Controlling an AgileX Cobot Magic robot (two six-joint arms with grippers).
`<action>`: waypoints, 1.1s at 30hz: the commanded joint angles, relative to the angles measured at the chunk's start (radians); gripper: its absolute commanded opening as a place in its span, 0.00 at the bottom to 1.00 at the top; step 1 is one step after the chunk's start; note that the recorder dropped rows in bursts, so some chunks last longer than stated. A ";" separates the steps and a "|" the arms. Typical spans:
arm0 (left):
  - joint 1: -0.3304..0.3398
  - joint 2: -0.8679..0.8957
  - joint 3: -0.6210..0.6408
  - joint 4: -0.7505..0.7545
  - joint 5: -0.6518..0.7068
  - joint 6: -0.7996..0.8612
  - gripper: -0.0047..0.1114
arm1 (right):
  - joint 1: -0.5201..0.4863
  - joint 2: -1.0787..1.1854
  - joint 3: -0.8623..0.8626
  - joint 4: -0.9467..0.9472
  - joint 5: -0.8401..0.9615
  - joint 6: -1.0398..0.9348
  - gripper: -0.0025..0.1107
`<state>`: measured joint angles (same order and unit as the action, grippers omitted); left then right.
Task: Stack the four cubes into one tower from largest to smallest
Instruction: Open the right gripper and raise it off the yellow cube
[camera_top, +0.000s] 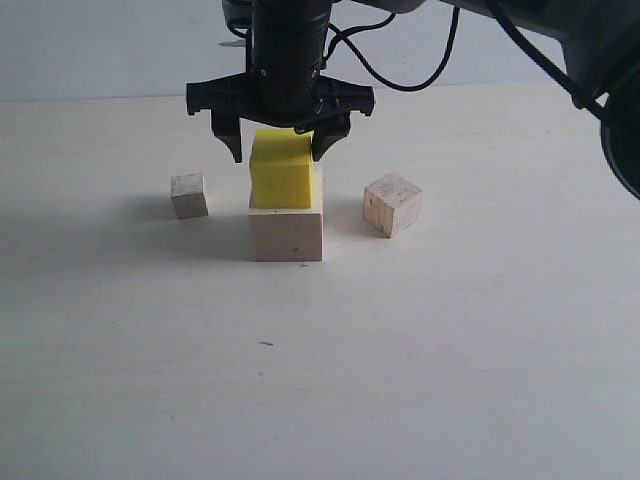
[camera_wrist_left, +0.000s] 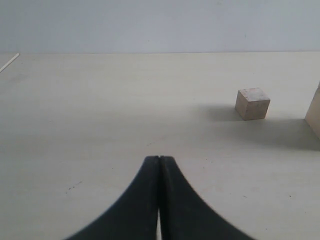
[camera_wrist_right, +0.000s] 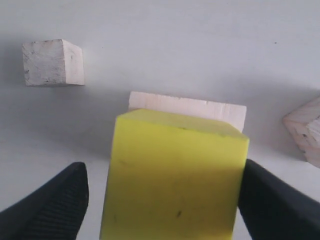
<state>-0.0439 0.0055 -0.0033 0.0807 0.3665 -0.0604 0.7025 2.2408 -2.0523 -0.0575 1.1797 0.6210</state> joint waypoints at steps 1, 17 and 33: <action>-0.008 -0.006 0.003 -0.008 -0.008 0.001 0.04 | -0.004 -0.013 0.002 -0.002 -0.019 -0.020 0.70; -0.008 -0.006 0.003 -0.008 -0.008 0.001 0.04 | -0.004 -0.052 0.002 -0.004 0.041 -0.020 0.70; -0.008 -0.006 0.003 -0.008 -0.008 0.001 0.04 | -0.004 -0.225 0.002 -0.008 0.041 -0.310 0.69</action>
<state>-0.0439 0.0055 -0.0033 0.0807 0.3665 -0.0604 0.7007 2.0622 -2.0523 -0.0575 1.2209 0.4075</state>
